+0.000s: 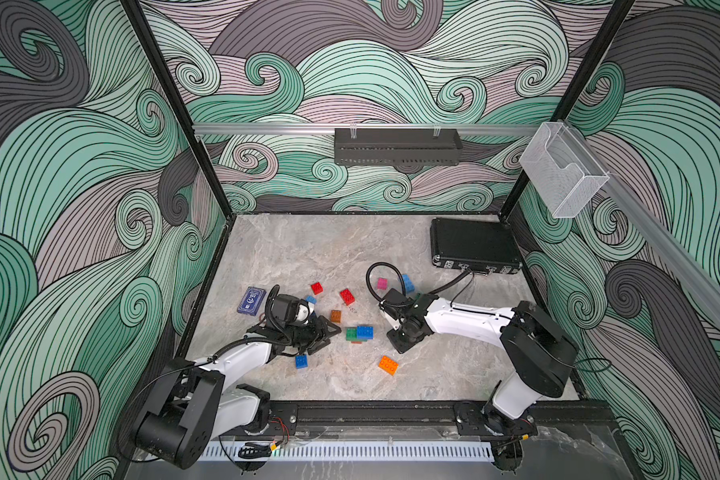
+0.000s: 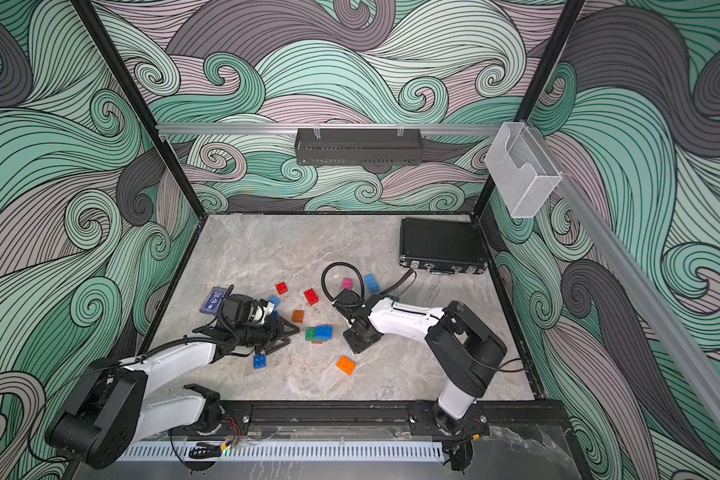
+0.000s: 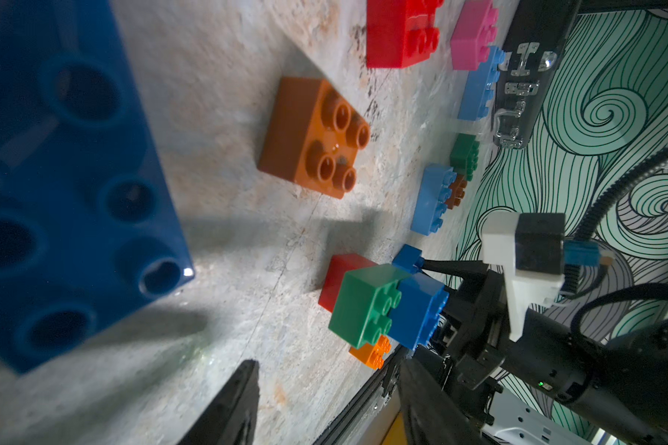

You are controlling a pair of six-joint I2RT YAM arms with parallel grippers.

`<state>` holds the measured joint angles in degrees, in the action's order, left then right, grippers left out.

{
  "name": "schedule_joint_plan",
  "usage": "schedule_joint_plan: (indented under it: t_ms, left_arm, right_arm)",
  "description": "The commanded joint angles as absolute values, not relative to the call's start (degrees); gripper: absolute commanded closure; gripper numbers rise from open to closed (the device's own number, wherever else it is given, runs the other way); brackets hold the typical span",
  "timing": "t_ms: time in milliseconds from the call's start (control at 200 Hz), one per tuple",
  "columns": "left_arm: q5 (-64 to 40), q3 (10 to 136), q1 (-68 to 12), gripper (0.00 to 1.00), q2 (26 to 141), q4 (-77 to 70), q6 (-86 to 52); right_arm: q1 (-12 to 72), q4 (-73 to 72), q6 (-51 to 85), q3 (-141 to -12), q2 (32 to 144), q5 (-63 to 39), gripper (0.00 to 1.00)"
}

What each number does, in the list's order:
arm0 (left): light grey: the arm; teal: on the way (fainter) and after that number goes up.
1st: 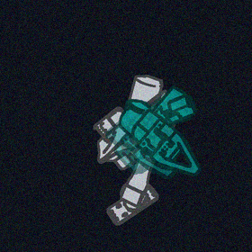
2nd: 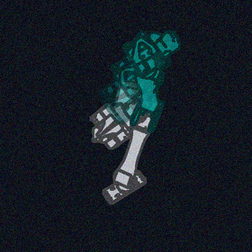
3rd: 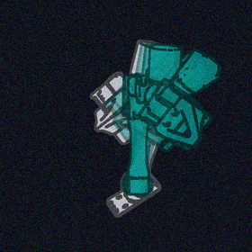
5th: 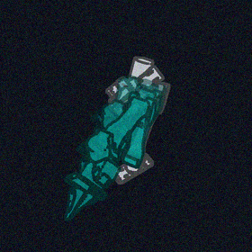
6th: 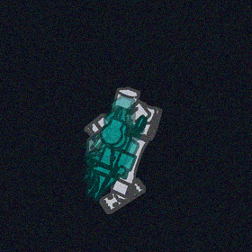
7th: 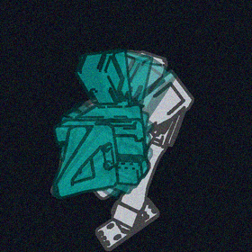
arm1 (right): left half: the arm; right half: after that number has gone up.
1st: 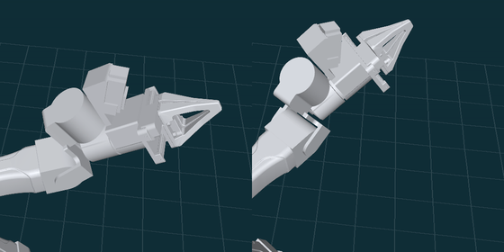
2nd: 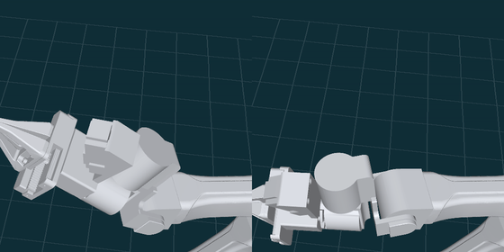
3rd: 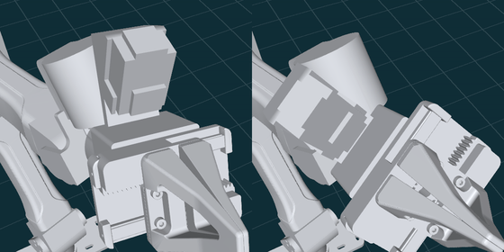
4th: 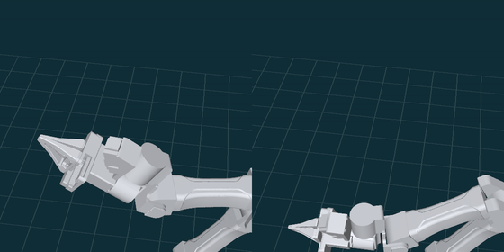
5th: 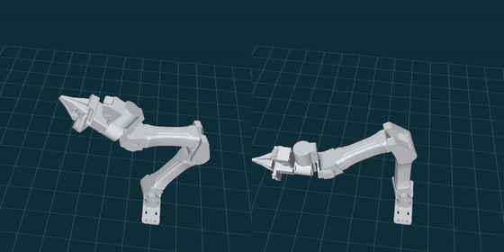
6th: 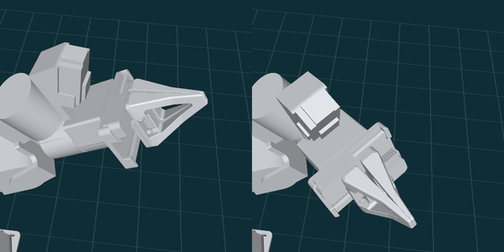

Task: Assemble a heart with lego
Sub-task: Pick up the lego brick from the center of the board.

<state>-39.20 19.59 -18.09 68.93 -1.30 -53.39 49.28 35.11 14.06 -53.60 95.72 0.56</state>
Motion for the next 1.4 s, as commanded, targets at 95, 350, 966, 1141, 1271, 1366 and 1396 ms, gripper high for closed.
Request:
schedule_joint_plan:
  t_ms: [95,350,966,1141,1271,1366,1396]
  left_arm:
    - [-38.6,20.0,-18.5,0.41,69.7,-2.0,-53.1]
    - [-38.7,20.0,-18.5,0.41,70.6,-2.6,-53.2]
    - [-38.6,19.8,-18.5,0.41,70.8,-3.3,-53.5]
    - [-38.6,20.4,-18.5,0.41,69.7,-2.1,-53.4]
    - [-37.9,21.2,-18.4,0.41,68.1,0.0,-53.4]
    - [-36.9,21.9,-18.3,0.41,66.9,1.9,-53.4]
    - [-36.7,22.1,-18.2,0.41,66.5,2.6,-53.4]
  right_arm:
    - [49.3,36.5,15.9,-54.8,95.3,1.5,0.57]
    - [49.6,37.7,13.9,-55.2,94.9,1.1,0.51]
    - [49.8,38.7,12.4,-56.0,95.1,0.7,0.65]
    - [49.8,39.7,10.9,-56.5,91.9,2.3,0.67]
    - [49.2,41.1,8.2,-58.4,88.5,3.2,0.67]
    - [48.9,42.4,4.7,-60.8,87.2,3.2,0.67]
    - [49.0,42.6,3.4,-61.6,87.1,3.2,0.68]
